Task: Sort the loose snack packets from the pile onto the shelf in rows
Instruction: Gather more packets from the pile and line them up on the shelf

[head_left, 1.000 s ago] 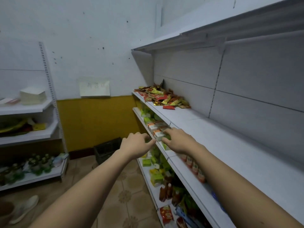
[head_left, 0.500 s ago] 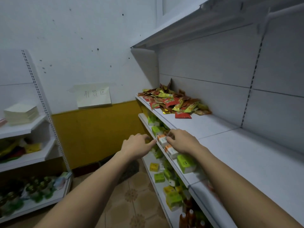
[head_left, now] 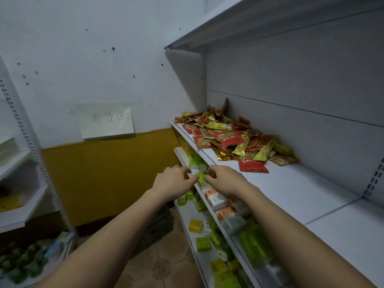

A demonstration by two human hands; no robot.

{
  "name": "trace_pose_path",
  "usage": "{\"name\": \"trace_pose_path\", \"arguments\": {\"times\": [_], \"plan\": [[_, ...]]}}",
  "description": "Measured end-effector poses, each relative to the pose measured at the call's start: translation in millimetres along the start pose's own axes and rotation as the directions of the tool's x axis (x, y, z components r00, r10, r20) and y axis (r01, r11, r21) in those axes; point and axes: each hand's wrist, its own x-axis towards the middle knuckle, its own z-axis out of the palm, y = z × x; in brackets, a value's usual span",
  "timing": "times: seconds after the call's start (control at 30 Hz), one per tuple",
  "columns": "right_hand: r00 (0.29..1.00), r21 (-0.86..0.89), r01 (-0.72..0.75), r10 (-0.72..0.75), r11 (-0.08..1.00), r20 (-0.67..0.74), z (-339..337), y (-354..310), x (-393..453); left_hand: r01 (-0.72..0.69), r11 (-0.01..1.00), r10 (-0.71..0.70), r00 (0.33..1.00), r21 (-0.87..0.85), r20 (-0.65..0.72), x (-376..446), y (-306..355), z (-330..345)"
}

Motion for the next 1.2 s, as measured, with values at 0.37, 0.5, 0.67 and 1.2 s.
{"name": "trace_pose_path", "arguments": {"times": [0.37, 0.5, 0.67, 1.2], "plan": [[0.972, 0.048, -0.226, 0.228, 0.973, -0.049, 23, 11, 170, -0.235, 0.964, 0.242, 0.969, -0.123, 0.045, 191, -82, 21], [0.946, 0.111, -0.280, 0.294, 0.953, -0.139, 12, 24, 200, -0.338, 0.929, 0.346, 0.938, -0.153, 0.030, 252, -73, 20], [0.869, 0.122, -0.404, 0.422, 0.907, -0.259, -11, 68, 231, -0.483, 0.852, 0.498, 0.867, -0.201, 0.025, 324, -36, 33], [0.437, 0.293, -0.703, 0.718, 0.648, -0.542, -42, 235, 335, -0.713, 0.669, 0.730, 0.684, -0.210, 0.003, 508, 96, 58]]}}
